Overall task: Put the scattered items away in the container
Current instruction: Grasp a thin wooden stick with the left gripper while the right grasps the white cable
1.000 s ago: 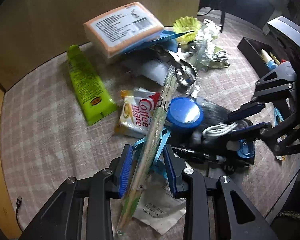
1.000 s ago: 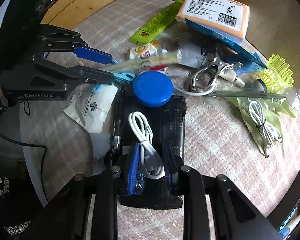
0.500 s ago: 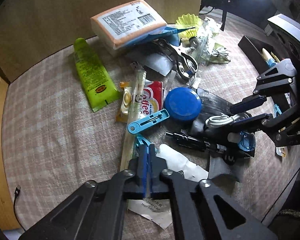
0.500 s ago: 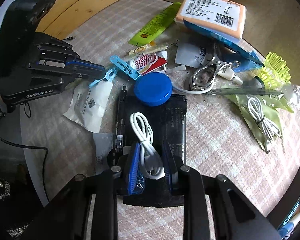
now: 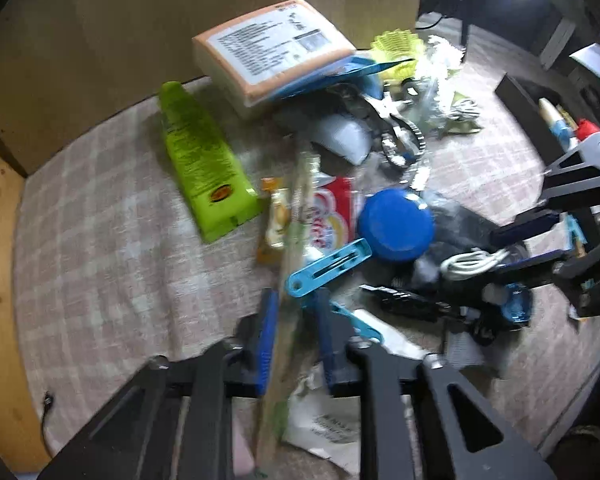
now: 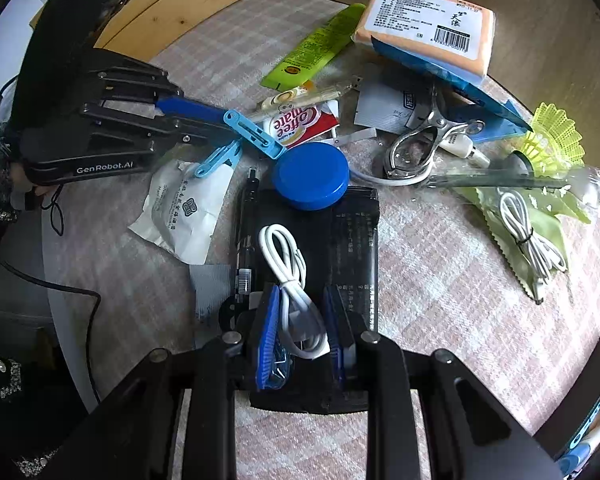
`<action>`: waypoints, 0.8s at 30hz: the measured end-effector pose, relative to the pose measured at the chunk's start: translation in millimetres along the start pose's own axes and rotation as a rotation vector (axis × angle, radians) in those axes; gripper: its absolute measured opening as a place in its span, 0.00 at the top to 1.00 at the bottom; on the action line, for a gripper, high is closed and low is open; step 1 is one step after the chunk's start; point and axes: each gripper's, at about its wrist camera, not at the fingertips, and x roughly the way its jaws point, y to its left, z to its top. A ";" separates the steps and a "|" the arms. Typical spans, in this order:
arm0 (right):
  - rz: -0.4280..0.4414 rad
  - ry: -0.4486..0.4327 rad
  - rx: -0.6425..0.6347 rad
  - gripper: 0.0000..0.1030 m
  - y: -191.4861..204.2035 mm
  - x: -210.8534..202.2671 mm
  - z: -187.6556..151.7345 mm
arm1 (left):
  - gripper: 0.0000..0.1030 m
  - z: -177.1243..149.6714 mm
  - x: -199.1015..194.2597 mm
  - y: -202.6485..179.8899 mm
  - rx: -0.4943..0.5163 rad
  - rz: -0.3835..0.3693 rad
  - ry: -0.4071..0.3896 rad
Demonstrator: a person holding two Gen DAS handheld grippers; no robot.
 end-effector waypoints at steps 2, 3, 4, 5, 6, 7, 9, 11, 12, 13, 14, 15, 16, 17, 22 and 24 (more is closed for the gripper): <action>0.002 -0.005 0.006 0.78 -1.9 -1.2 -1.5 | 1.00 0.3 -0.5 -2.1 0.026 0.011 0.003; 0.003 -0.010 0.012 0.78 -2.7 -2.3 -1.7 | 1.00 0.5 -0.9 -2.0 0.029 0.015 0.008; 0.006 -0.016 0.018 0.78 -3.4 -3.9 -2.0 | 1.00 0.3 -1.6 -0.7 0.023 0.016 0.010; 0.008 -0.026 0.025 0.78 -4.1 -6.7 -2.7 | 1.00 -0.5 -3.1 0.7 0.016 0.020 0.008; 0.010 -0.036 0.031 0.78 -4.8 -9.8 -3.4 | 1.00 -1.7 -5.5 2.0 0.010 0.026 0.002; 0.014 -0.048 0.040 0.78 -5.9 -13.4 -4.3 | 1.00 -3.1 -8.6 3.6 0.003 0.031 -0.007; 0.023 -0.070 0.058 0.78 -8.7 -20.9 -6.4 | 1.00 -6.6 -17.8 8.4 -0.018 0.038 -0.030; 0.029 -0.085 0.073 0.81 -11.9 -26.9 -8.1 | 1.00 -9.4 -26.0 12.6 -0.029 0.039 -0.047; 0.034 -0.085 0.078 0.81 -13.5 -28.0 -8.5 | 1.00 -9.1 -28.7 12.2 -0.030 0.040 -0.058; 0.039 -0.083 0.083 0.81 -15.0 -28.3 -8.5 | 1.00 -8.9 -29.3 9.6 -0.026 0.037 -0.063; 0.034 -0.082 0.073 0.81 -18.5 -31.4 -14.1 | 1.00 -10.1 -27.4 8.6 -0.019 0.027 -0.050; 0.031 -0.078 0.072 0.81 -17.6 -30.5 -15.5 | 0.98 -10.0 -22.5 7.6 -0.008 0.022 -0.024; 0.031 -0.073 0.069 0.81 -17.5 -30.5 -15.9 | 0.91 -6.8 -11.2 -0.3 0.007 0.035 -0.006; 0.032 -0.071 0.067 0.81 -17.9 -28.9 -17.1 | 0.86 -3.2 0.8 -9.3 0.021 0.057 0.007; 0.020 -0.053 0.045 0.81 -4.8 -17.3 -16.9 | 0.71 5.4 27.3 -17.7 0.092 0.119 0.079; 0.009 -0.046 0.029 0.80 -5.0 -15.0 -16.6 | 0.77 9.8 28.8 -16.1 0.087 0.088 0.065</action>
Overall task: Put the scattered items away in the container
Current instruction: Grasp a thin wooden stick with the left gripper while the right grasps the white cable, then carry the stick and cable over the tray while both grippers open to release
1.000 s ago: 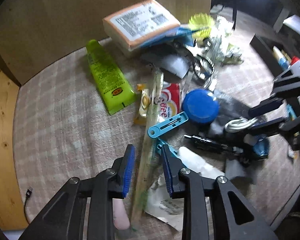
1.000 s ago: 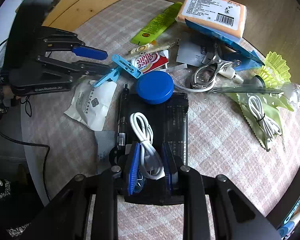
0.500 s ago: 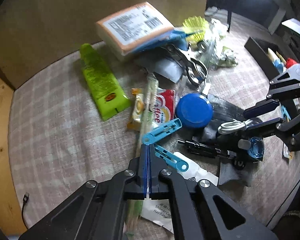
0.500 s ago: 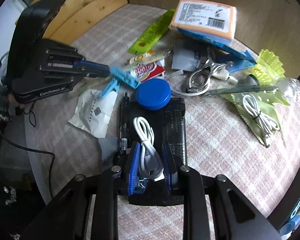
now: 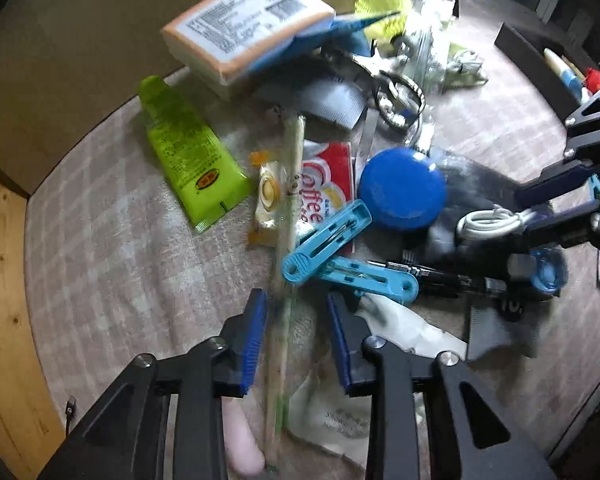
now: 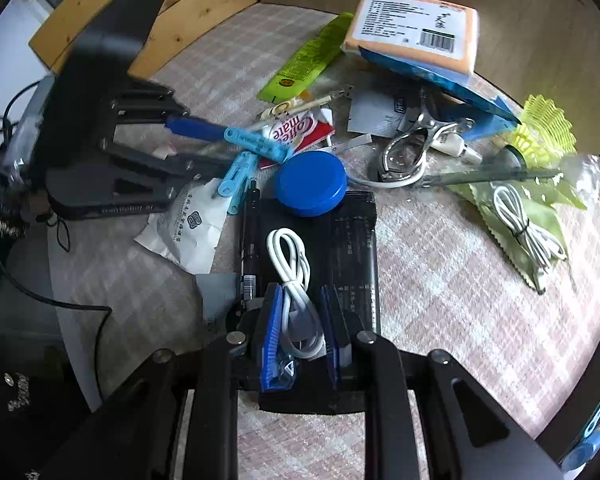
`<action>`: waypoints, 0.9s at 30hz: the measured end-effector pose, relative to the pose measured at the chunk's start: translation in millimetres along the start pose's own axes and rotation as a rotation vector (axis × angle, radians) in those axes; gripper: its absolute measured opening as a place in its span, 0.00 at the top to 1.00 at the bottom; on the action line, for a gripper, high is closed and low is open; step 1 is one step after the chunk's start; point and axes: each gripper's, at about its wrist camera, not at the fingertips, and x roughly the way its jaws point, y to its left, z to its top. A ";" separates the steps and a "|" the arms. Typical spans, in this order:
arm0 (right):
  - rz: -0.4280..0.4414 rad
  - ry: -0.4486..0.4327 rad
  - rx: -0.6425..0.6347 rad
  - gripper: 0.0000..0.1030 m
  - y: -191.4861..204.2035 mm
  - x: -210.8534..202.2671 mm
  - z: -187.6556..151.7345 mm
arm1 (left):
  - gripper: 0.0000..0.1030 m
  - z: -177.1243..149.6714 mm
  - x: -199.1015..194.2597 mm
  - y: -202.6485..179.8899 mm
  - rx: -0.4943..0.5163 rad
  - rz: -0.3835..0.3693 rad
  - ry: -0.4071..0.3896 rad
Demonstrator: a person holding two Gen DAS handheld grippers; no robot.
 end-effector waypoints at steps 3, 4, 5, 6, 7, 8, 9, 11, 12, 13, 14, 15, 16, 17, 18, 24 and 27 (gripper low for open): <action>-0.012 0.015 -0.028 0.81 0.2 1.1 2.8 | 0.97 3.8 -0.3 8.1 -0.038 -0.041 -0.004; -0.021 0.021 -0.038 0.80 1.9 2.9 3.4 | 0.97 3.9 -1.1 9.6 -0.041 -0.046 -0.005; -0.028 0.030 -0.047 0.80 3.4 5.3 3.6 | 0.97 3.6 -2.2 10.5 -0.040 -0.053 -0.003; -0.033 0.027 -0.054 0.81 5.8 8.1 5.3 | 0.97 3.2 -3.4 11.3 -0.039 -0.057 -0.002; -0.034 0.016 -0.056 0.81 7.0 6.7 5.7 | 0.97 2.7 -5.0 12.3 -0.042 -0.054 -0.002; -0.029 0.014 -0.048 0.81 6.7 5.9 5.9 | 0.97 2.1 -7.3 13.8 -0.047 -0.049 -0.005; -0.022 0.009 -0.035 0.83 5.9 4.6 5.8 | 0.97 1.4 -10.6 16.0 -0.057 -0.043 -0.012; -0.014 -0.004 -0.015 0.84 4.8 -0.1 3.8 | 0.97 -0.1 -18.5 22.1 -0.088 -0.041 -0.028; -0.012 -0.018 -0.006 0.84 4.5 -4.4 1.6 | 0.97 -1.2 -24.1 25.1 -0.101 -0.040 -0.041; -0.005 -0.033 0.002 0.84 4.2 -9.9 -1.2 | 0.97 -2.7 -30.7 28.3 -0.113 -0.038 -0.055; 0.004 -0.043 0.007 0.84 4.8 -14.8 -3.3 | 0.97 -4.2 -37.1 31.0 -0.123 -0.034 -0.065; 0.009 -0.057 0.017 0.84 4.7 -21.0 -6.7 | 0.97 -5.9 -43.6 33.2 -0.132 -0.027 -0.075; 0.010 -0.076 0.031 0.84 4.2 -29.8 -11.5 | 0.97 -7.7 -50.7 35.3 -0.142 -0.019 -0.086; 0.010 -0.090 0.043 0.84 3.6 -36.1 -15.0 | 0.97 -9.3 -57.9 36.8 -0.154 -0.015 -0.098; 0.013 -0.109 0.059 0.84 2.5 -44.2 -19.5 | 0.97 -11.2 -66.2 37.3 -0.166 -0.013 -0.113; 0.023 -0.257 0.174 0.84 -1.6 -102.9 -57.8 | 0.97 -19.9 -95.5 3.1 -0.191 -0.024 -0.214; 0.024 -0.338 0.231 0.84 -10.9 -139.3 -82.7 | 0.97 -11.5 -116.1 -24.6 -0.166 -0.052 -0.258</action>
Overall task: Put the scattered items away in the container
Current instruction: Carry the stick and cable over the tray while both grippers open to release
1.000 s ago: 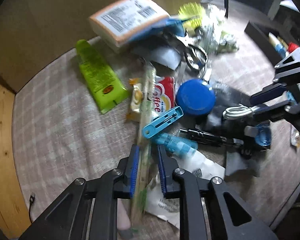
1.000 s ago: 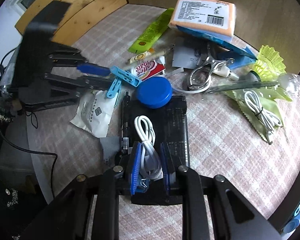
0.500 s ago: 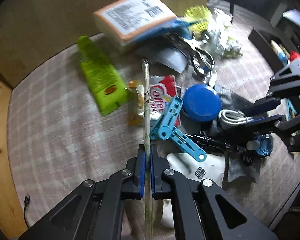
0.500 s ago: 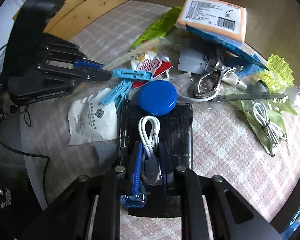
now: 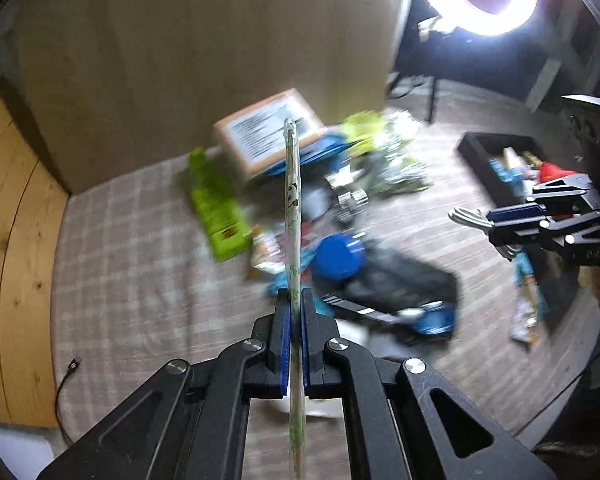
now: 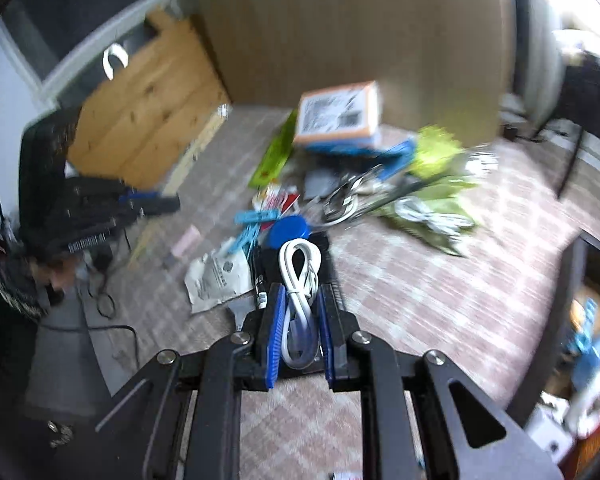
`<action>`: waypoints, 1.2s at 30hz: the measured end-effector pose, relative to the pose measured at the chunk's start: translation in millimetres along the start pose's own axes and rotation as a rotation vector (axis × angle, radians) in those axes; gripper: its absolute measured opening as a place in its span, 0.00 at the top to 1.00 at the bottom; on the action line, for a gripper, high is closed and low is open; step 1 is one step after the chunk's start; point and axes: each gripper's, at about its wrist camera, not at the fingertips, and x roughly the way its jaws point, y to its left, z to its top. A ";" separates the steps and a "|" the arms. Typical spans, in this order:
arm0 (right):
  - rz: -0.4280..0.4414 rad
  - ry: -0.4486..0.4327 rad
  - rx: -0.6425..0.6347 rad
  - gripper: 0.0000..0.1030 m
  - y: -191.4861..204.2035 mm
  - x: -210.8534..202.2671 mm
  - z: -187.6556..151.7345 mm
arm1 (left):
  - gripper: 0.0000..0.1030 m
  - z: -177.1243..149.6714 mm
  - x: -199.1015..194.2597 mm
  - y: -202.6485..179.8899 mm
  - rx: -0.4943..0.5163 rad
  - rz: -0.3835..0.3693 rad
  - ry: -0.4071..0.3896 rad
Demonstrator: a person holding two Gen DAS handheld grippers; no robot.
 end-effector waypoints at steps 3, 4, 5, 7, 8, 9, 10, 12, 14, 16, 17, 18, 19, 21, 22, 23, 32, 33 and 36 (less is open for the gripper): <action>-0.042 -0.080 0.052 0.84 -20.6 -53.1 -17.1 | 0.97 13.5 -5.9 -34.5 0.030 -0.054 -0.030; -0.051 -0.098 0.065 0.84 -31.9 -58.3 -18.0 | 0.97 18.1 -5.3 -46.6 0.035 -0.072 -0.038; -0.064 -0.118 0.083 0.84 -36.2 -56.8 -22.1 | 0.97 23.7 -3.9 -60.4 0.040 -0.091 -0.043; -0.108 -0.162 0.116 0.84 -50.3 -83.9 -38.0 | 0.97 35.5 0.1 -91.6 0.067 -0.134 -0.052; -0.135 -0.179 0.130 0.84 -59.5 -94.7 -44.7 | 0.97 40.3 1.3 -106.4 0.080 -0.150 -0.058; -0.160 -0.194 0.145 0.84 -68.8 -108.0 -52.9 | 0.97 46.0 3.7 -123.5 0.091 -0.172 -0.064; -0.194 -0.215 0.170 0.84 -80.9 -126.7 -65.0 | 0.97 51.0 7.2 -139.0 0.098 -0.196 -0.069; -0.233 -0.232 0.209 0.84 -104.6 -141.4 -74.9 | 0.97 62.2 13.6 -171.5 0.120 -0.246 -0.075; -0.288 -0.244 0.252 0.84 -128.5 -164.7 -93.9 | 0.97 74.6 18.3 -207.4 0.157 -0.281 -0.084; -0.334 -0.251 0.292 0.84 -151.2 -182.2 -111.4 | 0.97 85.1 20.0 -237.7 0.186 -0.316 -0.093; -0.354 -0.256 0.312 0.84 -162.4 -190.3 -120.0 | 0.97 91.1 20.6 -255.3 0.204 -0.335 -0.100; -0.370 -0.259 0.330 0.84 -172.5 -195.2 -127.2 | 0.97 96.8 21.5 -272.2 0.221 -0.350 -0.107; -0.388 -0.261 0.351 0.84 -185.0 -203.7 -136.0 | 0.97 102.4 22.4 -288.1 0.235 -0.365 -0.110; -0.411 -0.262 0.373 0.84 -201.3 -212.7 -146.1 | 0.97 114.5 23.8 -323.5 0.262 -0.401 -0.112; -0.421 -0.262 0.381 0.84 -209.5 -214.8 -150.2 | 0.97 119.5 24.8 -339.1 0.275 -0.411 -0.113; -0.426 -0.262 0.391 0.84 -217.7 -219.0 -154.2 | 0.97 124.6 26.5 -355.0 0.289 -0.421 -0.114; -0.438 -0.264 0.396 0.84 -255.0 -226.5 -156.5 | 0.96 153.1 51.9 -443.1 0.343 -0.424 -0.092; -0.433 -0.273 0.392 0.83 -258.0 -226.8 -155.0 | 0.92 155.2 55.7 -449.2 0.343 -0.410 -0.089; -0.435 -0.267 0.420 0.45 -266.6 -226.1 -150.9 | 0.50 158.9 70.5 -457.6 0.322 -0.367 -0.034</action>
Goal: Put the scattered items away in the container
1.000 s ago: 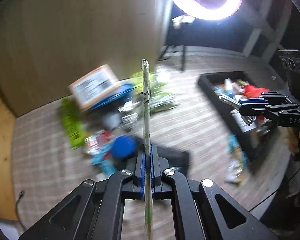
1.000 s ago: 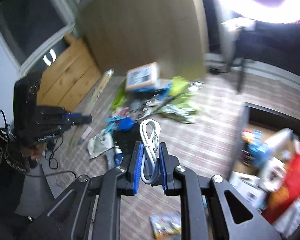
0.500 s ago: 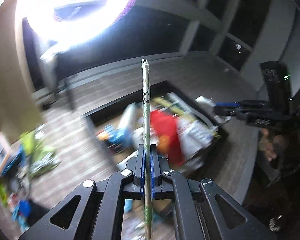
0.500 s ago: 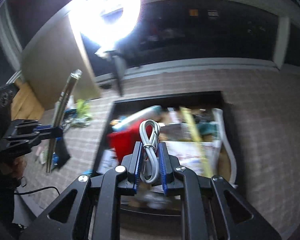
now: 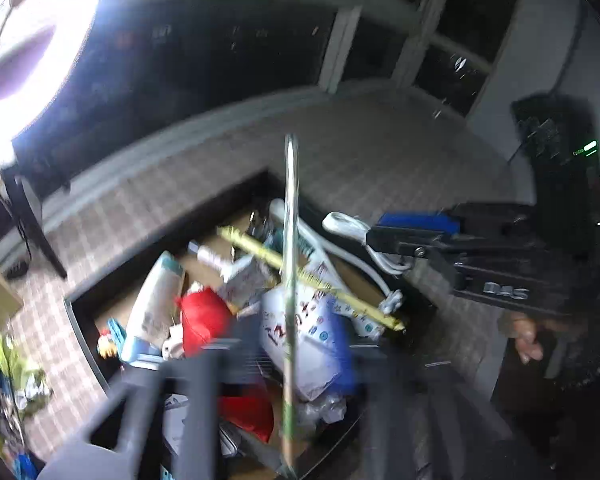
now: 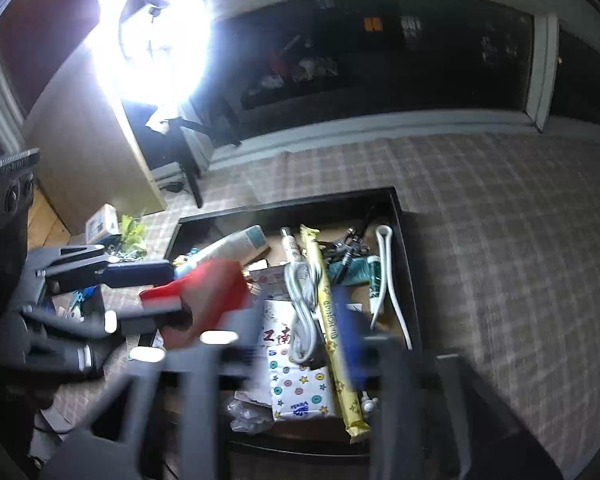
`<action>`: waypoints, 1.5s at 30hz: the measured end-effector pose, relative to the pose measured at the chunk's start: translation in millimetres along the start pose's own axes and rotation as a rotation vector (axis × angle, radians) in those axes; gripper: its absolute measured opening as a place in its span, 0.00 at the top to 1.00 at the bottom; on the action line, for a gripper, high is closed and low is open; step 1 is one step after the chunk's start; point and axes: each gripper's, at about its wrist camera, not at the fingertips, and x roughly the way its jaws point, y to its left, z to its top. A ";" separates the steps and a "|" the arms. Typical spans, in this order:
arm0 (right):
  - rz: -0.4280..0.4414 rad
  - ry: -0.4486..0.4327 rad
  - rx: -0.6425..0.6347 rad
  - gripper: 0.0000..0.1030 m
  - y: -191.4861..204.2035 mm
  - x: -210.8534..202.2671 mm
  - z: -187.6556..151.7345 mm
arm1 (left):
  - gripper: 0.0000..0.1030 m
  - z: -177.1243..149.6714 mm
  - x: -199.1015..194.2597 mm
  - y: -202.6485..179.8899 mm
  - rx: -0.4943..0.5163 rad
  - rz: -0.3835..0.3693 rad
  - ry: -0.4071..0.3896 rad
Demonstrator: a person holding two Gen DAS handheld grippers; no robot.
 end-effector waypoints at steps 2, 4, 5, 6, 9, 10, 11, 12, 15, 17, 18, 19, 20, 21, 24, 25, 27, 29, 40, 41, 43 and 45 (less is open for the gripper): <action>-0.030 -0.036 -0.004 0.35 -2.0 -3.6 2.3 | 0.51 -1.1 0.2 -2.5 0.011 0.016 -0.010; -0.041 -0.033 -0.015 0.35 -3.0 -3.4 4.4 | 0.51 -3.2 -0.9 -4.8 0.025 0.038 -0.007; -0.040 -0.029 -0.014 0.35 -3.8 -2.9 5.2 | 0.51 -3.9 -1.7 -5.8 0.031 0.050 -0.006; -0.038 -0.027 -0.012 0.35 -3.9 -1.1 5.0 | 0.51 -4.5 -2.7 -6.7 0.035 0.060 -0.007; -0.038 -0.020 -0.006 0.35 -3.8 3.0 4.0 | 0.51 -6.3 -7.4 -7.2 0.035 0.076 -0.012; -0.038 -0.020 -0.003 0.35 -3.5 3.0 3.4 | 0.51 -6.6 -9.4 -6.9 0.033 0.084 -0.013; -0.036 -0.018 0.000 0.35 -2.9 3.2 2.8 | 0.51 -7.1 -11.7 -6.6 0.034 0.094 -0.018; -0.032 -0.017 0.000 0.35 -1.6 3.3 2.1 | 0.51 -7.1 -13.6 -5.9 0.034 0.103 -0.024; -0.035 -0.013 -0.014 0.35 5.5 2.2 -0.9 | 0.51 -9.5 -23.1 -5.1 0.035 0.116 -0.042; -0.046 -0.013 -0.029 0.35 11.4 0.7 -2.3 | 0.50 -11.1 -29.0 -4.0 0.029 0.128 -0.053; -0.050 -0.015 -0.038 0.35 14.9 -0.5 -3.1 | 0.50 -12.3 -33.0 -3.0 0.025 0.130 -0.059; -0.052 -0.017 -0.045 0.35 18.1 -1.9 -3.5 | 0.50 -13.9 -36.8 -2.3 0.021 0.133 -0.066; -0.054 -0.022 -0.056 0.35 23.5 -4.2 -4.6 | 0.50 -15.7 -40.9 -1.7 0.018 0.140 -0.073; -0.053 -0.026 -0.066 0.35 27.9 -6.2 -5.1 | 0.50 -17.6 -45.1 -0.9 0.017 0.149 -0.079; -0.045 -0.034 -0.091 0.35 41.6 -10.9 -6.1 | 0.50 -24.6 -57.0 3.4 0.007 0.165 -0.092; -0.043 -0.038 -0.101 0.34 47.8 -12.5 -6.7 | 0.50 -27.5 -61.2 5.0 0.005 0.170 -0.097; -0.049 -0.043 -0.123 0.32 61.0 -14.9 -8.5 | 0.49 -34.5 -69.7 9.0 0.000 0.183 -0.105; -0.063 -0.047 -0.142 0.30 75.5 -16.4 -11.2 | 0.49 -41.4 -77.5 15.5 -0.013 0.192 -0.110; -0.076 -0.050 -0.184 0.29 176.1 -13.0 -38.4 | 0.25 -120.4 -139.3 79.7 -0.148 0.288 -0.142; -0.076 -0.052 -0.185 0.29 184.3 -13.0 -41.7 | 0.25 -130.5 -145.7 86.8 -0.161 0.297 -0.136; -0.069 -0.054 -0.185 0.29 205.4 -11.8 -51.6 | 0.22 -153.5 -158.2 103.5 -0.193 0.327 -0.113; -0.058 -0.049 -0.186 0.29 222.4 -9.7 -60.6 | 0.22 -174.4 -166.9 120.1 -0.234 0.391 -0.070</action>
